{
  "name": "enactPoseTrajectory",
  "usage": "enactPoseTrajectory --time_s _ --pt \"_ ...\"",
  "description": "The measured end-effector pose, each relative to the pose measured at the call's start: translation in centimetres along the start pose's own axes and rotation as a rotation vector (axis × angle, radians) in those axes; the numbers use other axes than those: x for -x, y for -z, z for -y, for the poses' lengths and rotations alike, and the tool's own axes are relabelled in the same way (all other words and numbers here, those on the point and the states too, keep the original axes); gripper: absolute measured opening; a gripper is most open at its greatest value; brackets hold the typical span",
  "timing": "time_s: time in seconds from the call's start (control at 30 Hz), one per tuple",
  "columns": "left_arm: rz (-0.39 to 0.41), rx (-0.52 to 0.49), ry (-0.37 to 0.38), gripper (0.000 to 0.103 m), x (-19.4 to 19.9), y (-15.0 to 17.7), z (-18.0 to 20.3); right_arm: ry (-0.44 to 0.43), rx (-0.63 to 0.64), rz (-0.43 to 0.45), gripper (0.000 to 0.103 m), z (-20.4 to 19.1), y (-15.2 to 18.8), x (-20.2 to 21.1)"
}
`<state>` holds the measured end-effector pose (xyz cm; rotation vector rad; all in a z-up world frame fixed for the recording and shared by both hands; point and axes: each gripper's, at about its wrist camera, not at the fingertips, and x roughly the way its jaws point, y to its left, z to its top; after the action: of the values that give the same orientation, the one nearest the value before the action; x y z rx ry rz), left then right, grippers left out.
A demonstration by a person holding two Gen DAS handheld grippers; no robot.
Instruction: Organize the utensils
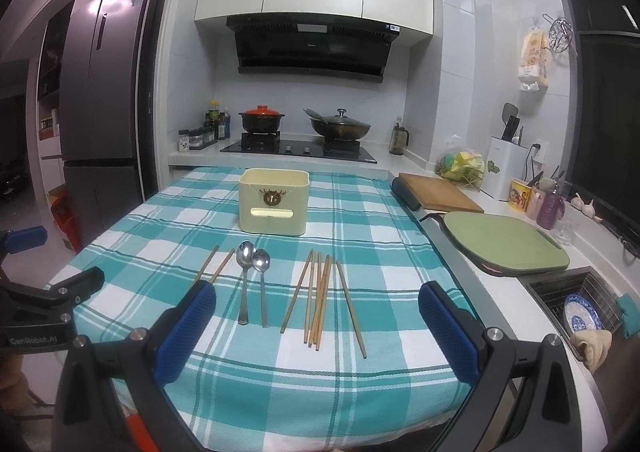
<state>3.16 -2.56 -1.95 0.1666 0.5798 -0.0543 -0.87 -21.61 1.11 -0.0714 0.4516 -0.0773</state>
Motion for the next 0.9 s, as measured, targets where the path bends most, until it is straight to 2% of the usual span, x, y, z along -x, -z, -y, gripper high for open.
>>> enactPoseTrajectory --time_s 0.37,0.57,0.9 --pt "-0.021 -0.045 -0.009 0.103 -0.8 0.3 0.5 0.069 0.025 -0.070 0.103 0.5 0.6 -1.6" --pt "-0.040 -0.017 0.026 0.103 -1.6 0.3 -0.1 0.079 0.027 -0.108 0.103 0.7 0.9 -2.4" --pt "-0.063 0.000 0.030 0.103 -3.2 0.0 -0.8 0.097 0.015 -0.167 0.103 1.3 1.3 -4.4"
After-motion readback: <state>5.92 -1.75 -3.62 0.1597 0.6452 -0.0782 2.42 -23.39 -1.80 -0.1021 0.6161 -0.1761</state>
